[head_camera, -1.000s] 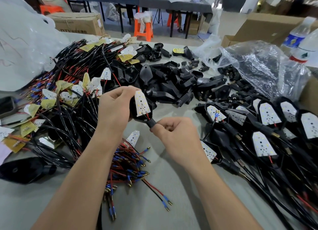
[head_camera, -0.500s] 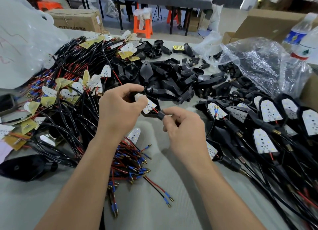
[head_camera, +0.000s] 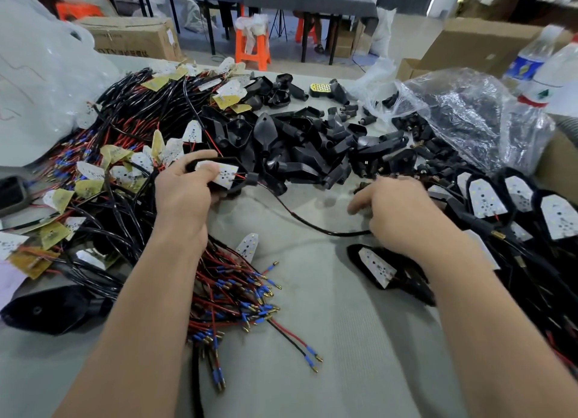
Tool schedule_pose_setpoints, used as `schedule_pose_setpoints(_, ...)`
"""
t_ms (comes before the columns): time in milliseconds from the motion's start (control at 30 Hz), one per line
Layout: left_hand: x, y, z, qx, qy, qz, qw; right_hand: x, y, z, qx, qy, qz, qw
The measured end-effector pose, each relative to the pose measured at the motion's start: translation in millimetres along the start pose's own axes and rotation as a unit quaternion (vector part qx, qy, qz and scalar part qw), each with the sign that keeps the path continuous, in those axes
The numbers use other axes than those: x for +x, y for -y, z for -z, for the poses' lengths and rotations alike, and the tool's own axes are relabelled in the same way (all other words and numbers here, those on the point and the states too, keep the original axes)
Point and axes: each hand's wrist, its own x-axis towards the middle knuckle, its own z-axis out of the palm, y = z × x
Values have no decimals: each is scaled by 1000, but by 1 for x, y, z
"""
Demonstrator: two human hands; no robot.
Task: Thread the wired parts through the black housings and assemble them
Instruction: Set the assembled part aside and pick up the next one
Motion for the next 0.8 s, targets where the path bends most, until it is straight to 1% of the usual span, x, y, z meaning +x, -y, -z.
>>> schedule_pose_setpoints(33,2,2,1,15,-11,-15,1000,4,2,-1,-36,32,22,999)
schedule_pose_setpoints(67,3,3,2,32,-17,-26,999,7,4,-2,-70,43,41,996)
schedule_pose_setpoints(133,5,7,5,80,-29,-44,995,9,5,-2,-122,38,69,989)
schedule_pose_setpoints(200,3,8,7,159,-42,-79,983,8,5,-3,-157,30,82,984)
schedule_pose_setpoints(300,-5,5,7,305,-21,-124,944,4,7,-9,-197,13,87,976)
schedule_pose_setpoints(367,-10,7,6,399,-5,-146,905,-2,8,-10,-199,-5,90,976)
schedule_pose_setpoints(400,-13,8,5,434,-15,-172,884,-4,7,-8,-186,-8,85,979)
schedule_pose_setpoints(433,-15,8,3,453,-33,-206,867,-6,6,-4,-151,-11,73,986)
schedule_pose_setpoints(467,-19,6,0,454,-45,-239,857,-7,4,4,-82,-22,51,995)
schedule_pose_setpoints(500,-24,3,-3,437,-41,-273,856,-8,1,14,5,-34,24,999)
schedule_pose_setpoints(567,-37,-2,-14,370,5,-314,874,-11,-5,27,160,-46,-3,986)
schedule_pose_setpoints(600,-45,-4,-20,335,32,-316,887,-14,-7,28,223,-57,-2,973)
schedule_pose_setpoints(633,-53,-3,-25,312,56,-309,897,-17,-7,27,279,-71,-1,958)
schedule_pose_setpoints(700,-65,2,-35,315,114,-279,900,-22,-1,18,363,-105,-11,926)
schedule_pose_setpoints(767,-74,7,-43,328,208,-205,899,-25,8,3,431,-137,-36,891)
schedule_pose_setpoints(800,-75,11,-48,308,251,-151,905,-26,14,-5,462,-144,-40,874)
